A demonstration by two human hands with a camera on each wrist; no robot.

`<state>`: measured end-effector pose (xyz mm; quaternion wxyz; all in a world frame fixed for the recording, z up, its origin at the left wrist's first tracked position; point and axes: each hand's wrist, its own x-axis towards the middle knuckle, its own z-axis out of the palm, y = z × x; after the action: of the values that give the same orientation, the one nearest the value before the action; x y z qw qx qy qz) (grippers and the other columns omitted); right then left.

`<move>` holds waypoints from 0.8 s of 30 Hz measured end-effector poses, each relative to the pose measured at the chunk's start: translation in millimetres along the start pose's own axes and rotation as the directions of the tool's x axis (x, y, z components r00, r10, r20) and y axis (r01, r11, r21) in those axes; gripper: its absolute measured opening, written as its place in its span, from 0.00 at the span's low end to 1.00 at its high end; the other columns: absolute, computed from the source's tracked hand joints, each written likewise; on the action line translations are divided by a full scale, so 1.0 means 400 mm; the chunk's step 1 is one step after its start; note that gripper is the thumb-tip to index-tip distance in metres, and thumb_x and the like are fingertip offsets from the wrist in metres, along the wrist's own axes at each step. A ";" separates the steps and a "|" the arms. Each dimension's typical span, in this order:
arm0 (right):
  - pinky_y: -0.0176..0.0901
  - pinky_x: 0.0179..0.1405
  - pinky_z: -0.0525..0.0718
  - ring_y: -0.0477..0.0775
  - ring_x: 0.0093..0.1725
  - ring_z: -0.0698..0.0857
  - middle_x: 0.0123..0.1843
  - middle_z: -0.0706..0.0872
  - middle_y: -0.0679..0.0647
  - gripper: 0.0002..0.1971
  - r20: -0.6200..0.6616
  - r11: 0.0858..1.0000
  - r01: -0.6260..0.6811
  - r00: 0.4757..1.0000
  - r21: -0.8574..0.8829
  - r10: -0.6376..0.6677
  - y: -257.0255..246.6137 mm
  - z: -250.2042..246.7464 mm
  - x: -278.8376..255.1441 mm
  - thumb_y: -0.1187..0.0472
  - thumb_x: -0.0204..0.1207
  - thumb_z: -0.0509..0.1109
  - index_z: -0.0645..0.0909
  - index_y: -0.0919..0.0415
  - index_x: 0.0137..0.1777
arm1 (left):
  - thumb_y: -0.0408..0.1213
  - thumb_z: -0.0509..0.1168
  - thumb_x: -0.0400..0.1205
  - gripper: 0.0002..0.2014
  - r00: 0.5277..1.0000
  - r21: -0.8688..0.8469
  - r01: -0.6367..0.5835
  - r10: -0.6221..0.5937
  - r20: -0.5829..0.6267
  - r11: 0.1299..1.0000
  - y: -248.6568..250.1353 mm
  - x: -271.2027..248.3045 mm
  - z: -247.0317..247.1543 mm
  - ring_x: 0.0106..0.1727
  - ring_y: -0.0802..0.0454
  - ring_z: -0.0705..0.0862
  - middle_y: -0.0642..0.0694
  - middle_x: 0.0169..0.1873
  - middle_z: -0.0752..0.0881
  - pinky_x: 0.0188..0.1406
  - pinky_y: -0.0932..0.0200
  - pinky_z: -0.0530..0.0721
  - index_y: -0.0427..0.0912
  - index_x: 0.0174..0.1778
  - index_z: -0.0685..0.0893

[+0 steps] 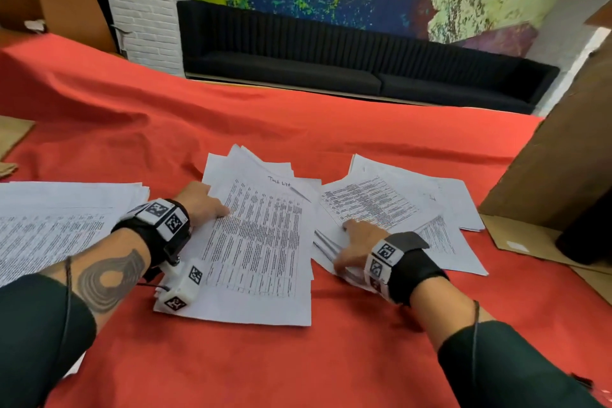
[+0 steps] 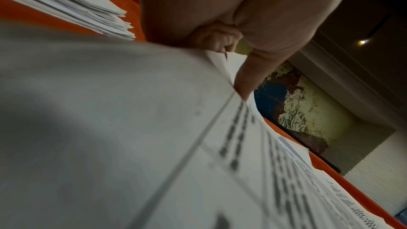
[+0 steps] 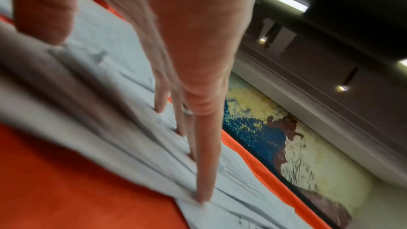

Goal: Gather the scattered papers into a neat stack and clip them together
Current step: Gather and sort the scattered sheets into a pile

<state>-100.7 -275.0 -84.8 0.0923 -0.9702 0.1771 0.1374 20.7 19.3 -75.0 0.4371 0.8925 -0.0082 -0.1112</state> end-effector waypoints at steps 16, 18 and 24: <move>0.47 0.34 0.68 0.53 0.34 0.75 0.32 0.77 0.52 0.23 -0.640 0.735 0.404 0.767 0.544 0.052 0.008 -0.221 -0.117 0.46 0.88 0.64 0.77 0.56 0.32 | 0.22 0.59 0.81 0.22 0.987 -0.056 -0.132 0.136 0.085 0.990 0.018 -0.010 0.010 0.18 0.52 0.67 0.41 0.29 0.85 0.19 0.66 0.66 0.48 0.43 0.96; 0.45 0.38 0.78 0.47 0.38 0.81 0.39 0.84 0.42 0.12 -0.674 0.603 0.607 0.723 0.518 -0.148 -0.023 -0.194 -0.156 0.50 0.85 0.68 0.85 0.46 0.39 | 0.29 0.62 0.80 0.18 0.983 -0.094 -0.121 0.132 0.128 0.988 0.056 -0.041 0.046 0.30 0.45 0.80 0.38 0.45 0.94 0.32 0.59 0.79 0.51 0.41 0.97; 0.30 0.81 0.62 0.37 0.80 0.67 0.86 0.66 0.35 0.30 -0.274 0.651 0.751 0.653 0.110 -0.706 -0.041 -0.046 -0.232 0.63 0.73 0.65 0.84 0.28 0.68 | 0.70 0.64 0.76 0.36 0.936 -0.547 0.097 0.111 0.335 0.832 0.134 -0.023 0.043 0.35 0.60 0.92 0.53 0.35 0.94 0.47 0.58 0.89 0.42 0.64 0.89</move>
<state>-173.7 -234.5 -37.7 0.2247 -0.9515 -0.2074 -0.0327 12.4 -26.2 -41.6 0.6688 0.6922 -0.0572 -0.2651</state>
